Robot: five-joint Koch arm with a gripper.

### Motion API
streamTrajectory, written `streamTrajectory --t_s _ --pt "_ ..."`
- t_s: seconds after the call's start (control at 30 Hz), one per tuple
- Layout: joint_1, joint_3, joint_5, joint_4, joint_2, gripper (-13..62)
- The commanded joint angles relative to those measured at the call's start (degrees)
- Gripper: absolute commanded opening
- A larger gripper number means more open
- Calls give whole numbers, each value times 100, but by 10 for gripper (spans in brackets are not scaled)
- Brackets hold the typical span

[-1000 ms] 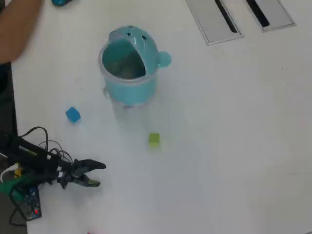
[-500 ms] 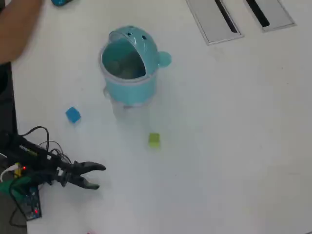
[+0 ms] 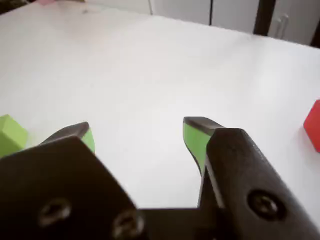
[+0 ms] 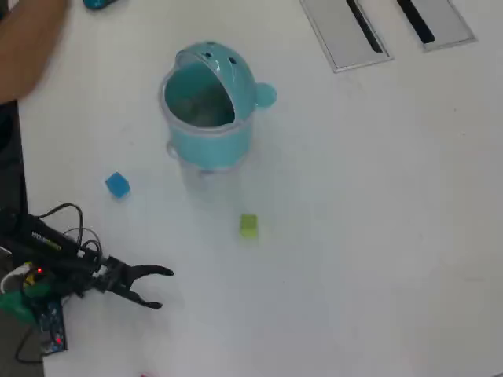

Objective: Grasp RGB lego blocks and put them in the bin one by one.

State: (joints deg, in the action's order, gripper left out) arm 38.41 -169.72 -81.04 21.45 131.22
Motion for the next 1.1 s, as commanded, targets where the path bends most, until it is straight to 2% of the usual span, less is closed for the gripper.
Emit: streamTrajectory --t_s 0.0,0.3,0.6,0.7,1.07 --pt "88 562 -378 -97 202 326" --pt "615 1362 -1081 9 -967 325" --pt "1195 2320 -1951 -677 -1978 348" --pt "1485 2856 -2426 -1248 -2268 332" --pt "2303 4702 -2452 -3313 -3480 341"
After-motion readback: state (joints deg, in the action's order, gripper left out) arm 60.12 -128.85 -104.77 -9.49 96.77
